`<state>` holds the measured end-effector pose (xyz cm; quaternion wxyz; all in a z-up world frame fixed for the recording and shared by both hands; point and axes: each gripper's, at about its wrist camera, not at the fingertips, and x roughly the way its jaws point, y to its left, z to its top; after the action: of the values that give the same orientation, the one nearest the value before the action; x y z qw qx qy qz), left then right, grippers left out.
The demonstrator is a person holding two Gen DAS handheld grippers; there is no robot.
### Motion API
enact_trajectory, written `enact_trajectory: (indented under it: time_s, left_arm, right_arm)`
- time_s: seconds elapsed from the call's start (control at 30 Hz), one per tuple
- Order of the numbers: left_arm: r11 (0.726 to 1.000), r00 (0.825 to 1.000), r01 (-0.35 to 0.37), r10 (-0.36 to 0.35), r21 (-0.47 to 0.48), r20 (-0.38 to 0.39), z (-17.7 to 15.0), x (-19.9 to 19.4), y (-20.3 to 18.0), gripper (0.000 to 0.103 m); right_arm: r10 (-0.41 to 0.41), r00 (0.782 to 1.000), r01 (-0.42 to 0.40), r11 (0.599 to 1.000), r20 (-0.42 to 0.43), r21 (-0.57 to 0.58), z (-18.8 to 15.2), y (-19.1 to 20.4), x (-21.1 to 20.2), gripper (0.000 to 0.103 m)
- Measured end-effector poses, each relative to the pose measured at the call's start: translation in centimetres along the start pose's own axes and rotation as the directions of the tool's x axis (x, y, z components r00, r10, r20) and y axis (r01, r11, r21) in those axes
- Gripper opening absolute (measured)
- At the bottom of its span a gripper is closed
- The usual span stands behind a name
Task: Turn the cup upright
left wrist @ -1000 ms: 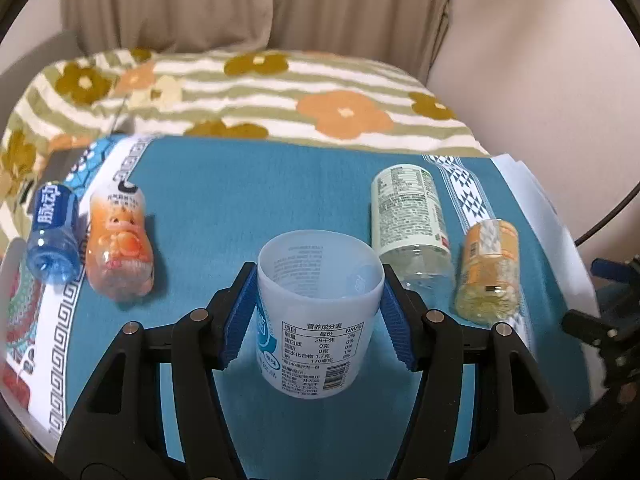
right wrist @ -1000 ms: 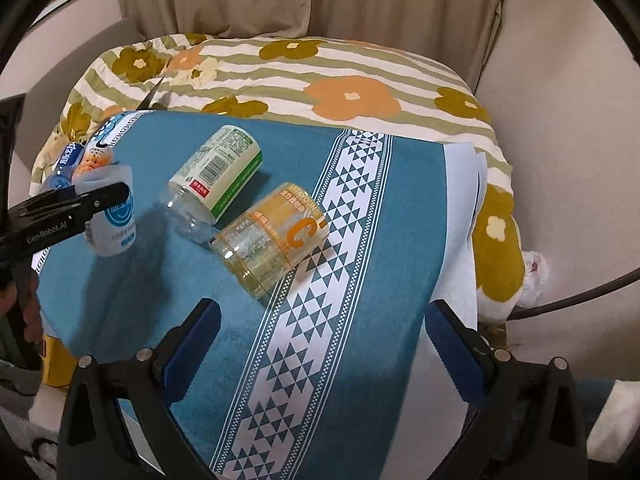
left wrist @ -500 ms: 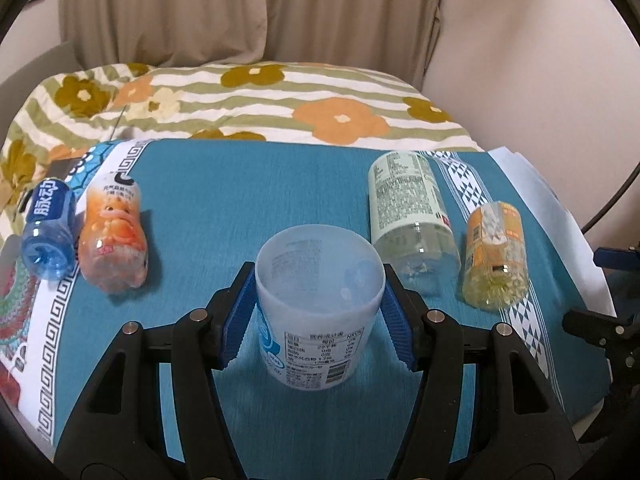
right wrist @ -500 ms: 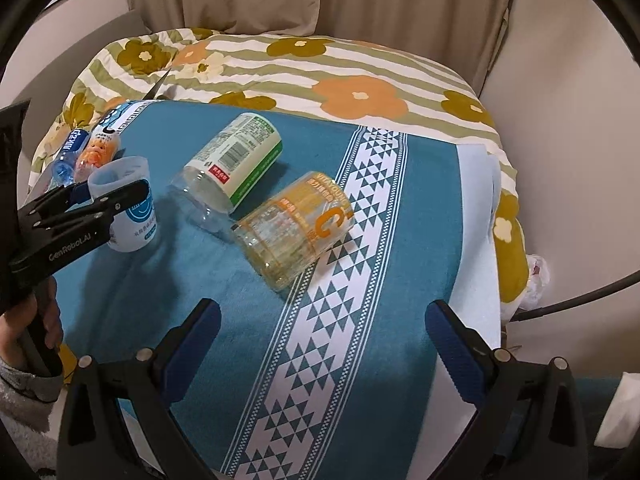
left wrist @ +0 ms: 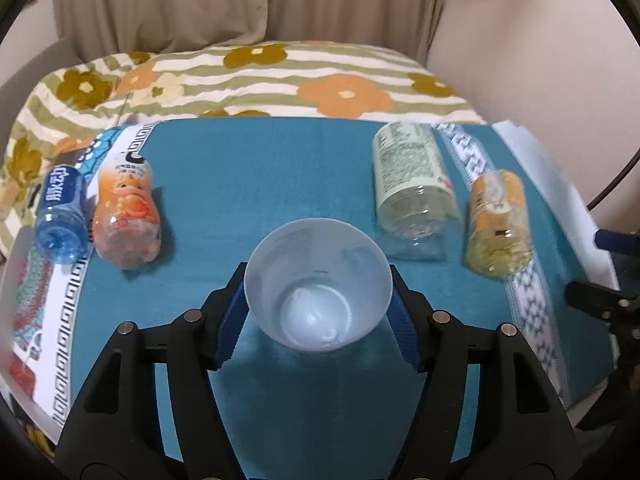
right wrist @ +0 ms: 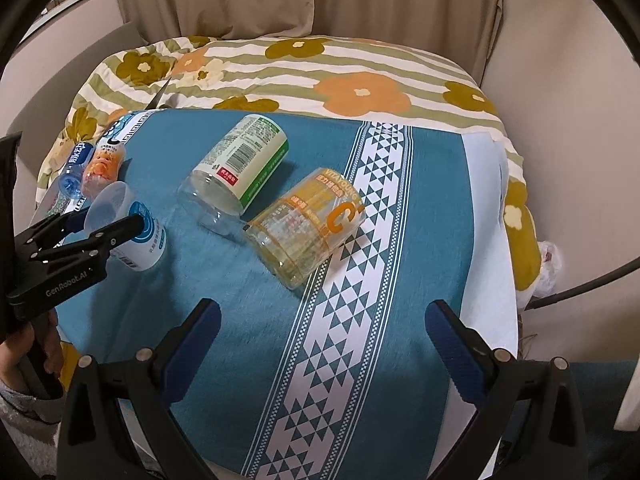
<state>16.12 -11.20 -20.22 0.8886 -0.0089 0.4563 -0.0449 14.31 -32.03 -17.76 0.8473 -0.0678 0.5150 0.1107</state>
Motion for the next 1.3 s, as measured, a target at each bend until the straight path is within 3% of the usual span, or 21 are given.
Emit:
enact_trajectory:
  time_s: [0.17, 0.23, 0.33, 0.53, 0.97, 1.3]
  left_arm:
    - [1.0, 0.999, -0.018, 0.019, 0.011, -0.036, -0.3, 0.6, 0.0, 0.07]
    - [1.0, 0.999, -0.017, 0.017, 0.007, -0.045, -0.4, 0.6, 0.1, 0.09]
    - [1.0, 0.999, -0.01, 0.01, -0.007, -0.031, -0.3, 0.1, 0.3, 0.101]
    - [1.0, 1.0, 0.003, -0.003, -0.012, -0.025, 0.2, -2.2, 1.1, 0.101]
    - [0.999, 0.997, 0.043, -0.043, 0.014, 0.07, 2.0, -16.0, 5.7, 0.103]
    - [1.0, 0.997, -0.004, 0.004, -0.006, 0.081, 0.1, -20.8, 8.3, 0.103]
  right_arm:
    - [0.001, 1.0, -0.001, 1.0, 0.003, 0.009, -0.2, -0.1, -0.3, 0.102]
    - [0.004, 1.0, -0.004, 1.0, 0.005, 0.011, -0.2, -0.2, -0.4, 0.102]
    - [0.006, 1.0, -0.007, 1.0, 0.012, 0.013, -0.2, -0.1, -0.9, 0.102]
    - [-0.015, 0.999, 0.014, 1.0, 0.048, 0.021, -0.1, 0.9, -3.0, 0.102]
    - [-0.049, 0.983, 0.031, 0.994, 0.18, 0.104, 1.0, 7.4, -11.4, 0.102]
    - [-0.162, 0.966, 0.124, 0.974, 0.199, 0.191, 0.4, 11.0, -15.1, 0.102]
